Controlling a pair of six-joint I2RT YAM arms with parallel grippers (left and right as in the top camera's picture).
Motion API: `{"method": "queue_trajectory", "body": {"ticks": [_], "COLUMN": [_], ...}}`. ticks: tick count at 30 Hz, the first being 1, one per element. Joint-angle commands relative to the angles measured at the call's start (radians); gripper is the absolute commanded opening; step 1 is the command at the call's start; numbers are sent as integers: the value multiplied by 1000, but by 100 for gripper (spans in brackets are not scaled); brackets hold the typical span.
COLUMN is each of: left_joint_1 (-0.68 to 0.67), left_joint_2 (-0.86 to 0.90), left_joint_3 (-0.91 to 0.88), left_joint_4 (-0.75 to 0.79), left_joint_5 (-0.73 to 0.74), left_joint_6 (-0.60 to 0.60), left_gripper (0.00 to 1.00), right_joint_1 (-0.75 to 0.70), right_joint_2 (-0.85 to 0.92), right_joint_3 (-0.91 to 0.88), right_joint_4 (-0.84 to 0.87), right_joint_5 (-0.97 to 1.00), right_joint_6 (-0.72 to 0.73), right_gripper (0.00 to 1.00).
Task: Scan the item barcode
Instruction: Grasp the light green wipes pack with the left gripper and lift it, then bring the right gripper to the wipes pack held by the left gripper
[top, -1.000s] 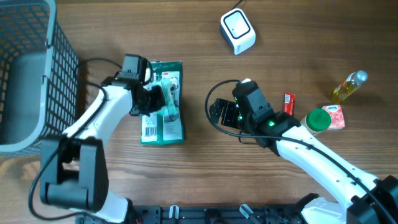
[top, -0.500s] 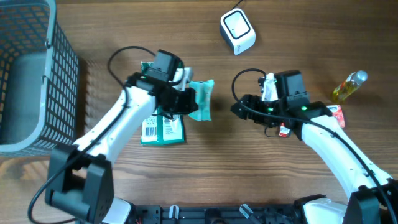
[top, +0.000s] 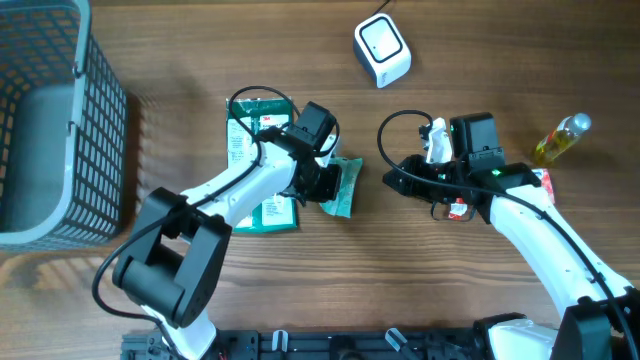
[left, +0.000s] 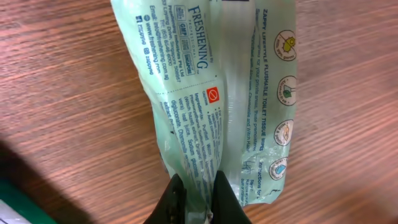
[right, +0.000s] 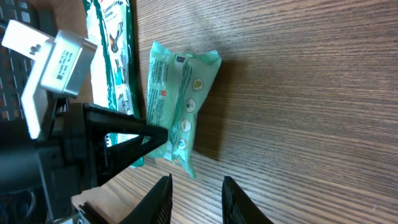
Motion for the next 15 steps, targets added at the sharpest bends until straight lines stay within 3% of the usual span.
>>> {"method": "queue_trajectory", "body": {"ticks": [1, 7, 9, 15], "left_joint_1": [-3, -8, -7, 47], "left_joint_2": [11, 11, 10, -51], "left_joint_3": [-8, -8, -7, 52], "left_joint_4": [1, 0, 0, -55], "left_joint_5": [-28, -32, -32, -36], "left_joint_6": [53, 56, 56, 55], "left_gripper": [4, 6, 41, 51], "right_joint_1": [0, 0, 0, 16], "right_joint_2": [10, 41, 62, 100], "right_joint_3": [-4, -4, -4, -4], "right_joint_4": [8, 27, 65, 149], "right_joint_5": [-16, -16, -17, -41], "right_joint_6": [11, 12, 17, 38], "right_gripper": [24, 20, 20, 11]}}
